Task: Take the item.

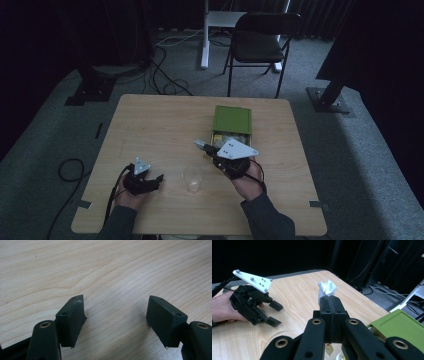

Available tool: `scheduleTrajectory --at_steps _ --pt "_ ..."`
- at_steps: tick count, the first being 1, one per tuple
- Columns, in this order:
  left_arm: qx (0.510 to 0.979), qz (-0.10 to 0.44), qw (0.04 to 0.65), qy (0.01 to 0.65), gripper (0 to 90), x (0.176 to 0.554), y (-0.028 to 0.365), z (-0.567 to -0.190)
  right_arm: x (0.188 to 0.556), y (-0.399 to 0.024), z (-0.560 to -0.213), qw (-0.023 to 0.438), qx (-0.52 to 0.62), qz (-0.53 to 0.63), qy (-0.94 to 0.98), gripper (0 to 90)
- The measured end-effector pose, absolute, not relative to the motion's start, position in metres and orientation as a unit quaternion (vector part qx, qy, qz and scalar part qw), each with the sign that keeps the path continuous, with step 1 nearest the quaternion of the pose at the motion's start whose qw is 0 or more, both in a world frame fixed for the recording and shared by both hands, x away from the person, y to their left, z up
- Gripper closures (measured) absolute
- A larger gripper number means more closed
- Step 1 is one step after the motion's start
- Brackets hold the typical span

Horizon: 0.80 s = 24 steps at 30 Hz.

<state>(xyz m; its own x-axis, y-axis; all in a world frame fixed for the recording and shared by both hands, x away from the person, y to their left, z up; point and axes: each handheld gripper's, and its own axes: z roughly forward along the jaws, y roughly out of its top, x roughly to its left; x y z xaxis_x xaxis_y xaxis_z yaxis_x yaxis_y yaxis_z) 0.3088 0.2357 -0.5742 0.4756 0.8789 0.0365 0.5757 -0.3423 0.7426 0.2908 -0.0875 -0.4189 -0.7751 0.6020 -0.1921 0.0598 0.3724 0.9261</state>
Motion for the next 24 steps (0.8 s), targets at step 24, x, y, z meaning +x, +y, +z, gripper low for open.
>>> scheduleTrajectory --at_steps 24 --pt "0.787 0.222 0.342 0.463 32.1 0.309 0.235 -0.574 0.283 -0.068 -0.424 0.244 0.188 0.52 0.797 90.0"
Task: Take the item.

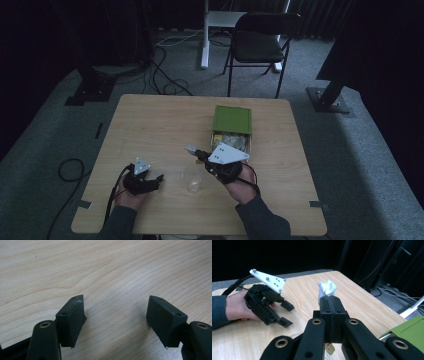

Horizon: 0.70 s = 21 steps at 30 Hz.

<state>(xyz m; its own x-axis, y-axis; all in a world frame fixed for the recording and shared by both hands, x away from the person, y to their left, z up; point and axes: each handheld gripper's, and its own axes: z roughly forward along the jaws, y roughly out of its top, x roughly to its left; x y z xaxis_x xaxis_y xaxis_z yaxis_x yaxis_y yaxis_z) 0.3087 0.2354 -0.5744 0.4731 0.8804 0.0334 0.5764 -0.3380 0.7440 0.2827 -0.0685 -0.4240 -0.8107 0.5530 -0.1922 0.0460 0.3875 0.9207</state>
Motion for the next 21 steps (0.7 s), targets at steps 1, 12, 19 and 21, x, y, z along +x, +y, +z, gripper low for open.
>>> scheduleTrajectory --at_steps 1,12,19,21 --pt "0.787 0.222 0.342 0.463 32.1 0.309 0.235 -0.574 0.282 -0.068 -0.424 0.243 0.187 0.521 0.797 90.0" --pt "0.787 0.223 0.342 0.463 32.1 0.309 0.235 -0.574 0.278 -0.058 -0.433 0.224 0.181 0.521 0.803 90.0" --pt "0.788 0.223 0.341 0.462 32.1 0.309 0.236 -0.574 0.271 -0.058 -0.444 0.205 0.175 0.521 0.81 68.0" --pt "0.788 0.223 0.341 0.462 32.1 0.309 0.236 -0.574 0.27 -0.061 -0.445 0.209 0.183 0.522 0.807 57.9"
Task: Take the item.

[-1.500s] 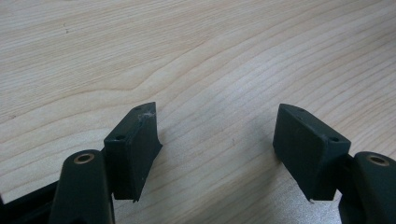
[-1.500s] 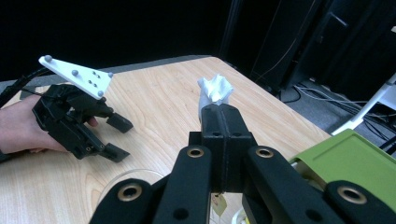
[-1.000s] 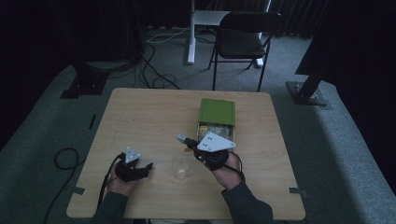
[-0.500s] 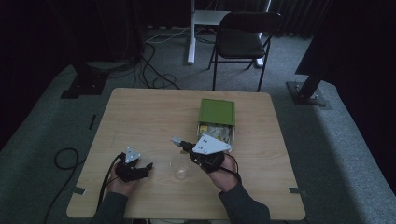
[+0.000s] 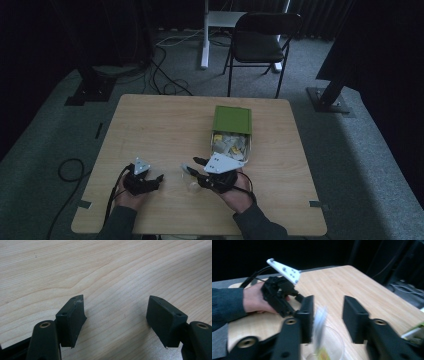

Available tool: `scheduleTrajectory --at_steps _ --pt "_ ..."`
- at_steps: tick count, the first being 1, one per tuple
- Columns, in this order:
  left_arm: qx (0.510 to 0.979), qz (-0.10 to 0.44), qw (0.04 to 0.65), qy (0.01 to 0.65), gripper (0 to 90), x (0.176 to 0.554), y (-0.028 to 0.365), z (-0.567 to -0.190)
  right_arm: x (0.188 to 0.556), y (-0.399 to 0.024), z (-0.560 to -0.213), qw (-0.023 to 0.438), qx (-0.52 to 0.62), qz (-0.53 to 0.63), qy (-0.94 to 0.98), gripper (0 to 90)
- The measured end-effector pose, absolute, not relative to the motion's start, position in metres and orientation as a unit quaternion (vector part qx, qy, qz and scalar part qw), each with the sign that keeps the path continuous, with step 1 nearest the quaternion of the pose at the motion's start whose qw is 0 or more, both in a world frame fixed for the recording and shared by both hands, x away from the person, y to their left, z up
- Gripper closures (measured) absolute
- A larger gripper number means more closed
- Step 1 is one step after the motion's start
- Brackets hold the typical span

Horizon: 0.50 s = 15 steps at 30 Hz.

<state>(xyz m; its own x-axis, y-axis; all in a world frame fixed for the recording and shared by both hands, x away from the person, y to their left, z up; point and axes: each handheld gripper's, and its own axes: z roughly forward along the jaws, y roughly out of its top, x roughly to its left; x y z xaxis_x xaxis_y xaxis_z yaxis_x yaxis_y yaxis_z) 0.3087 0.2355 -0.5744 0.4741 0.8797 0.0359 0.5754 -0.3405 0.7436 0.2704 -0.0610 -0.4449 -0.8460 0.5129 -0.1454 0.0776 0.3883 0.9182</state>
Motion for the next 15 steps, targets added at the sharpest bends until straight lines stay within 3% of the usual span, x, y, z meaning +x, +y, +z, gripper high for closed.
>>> scheduleTrajectory --at_steps 2,15 --pt "0.788 0.223 0.341 0.462 32.1 0.309 0.236 -0.574 0.271 -0.065 -0.445 0.208 0.188 0.526 0.803 52.8" --pt "0.787 0.223 0.343 0.463 32.1 0.309 0.235 -0.575 0.275 -0.081 -0.449 0.222 0.216 0.515 0.799 51.1"
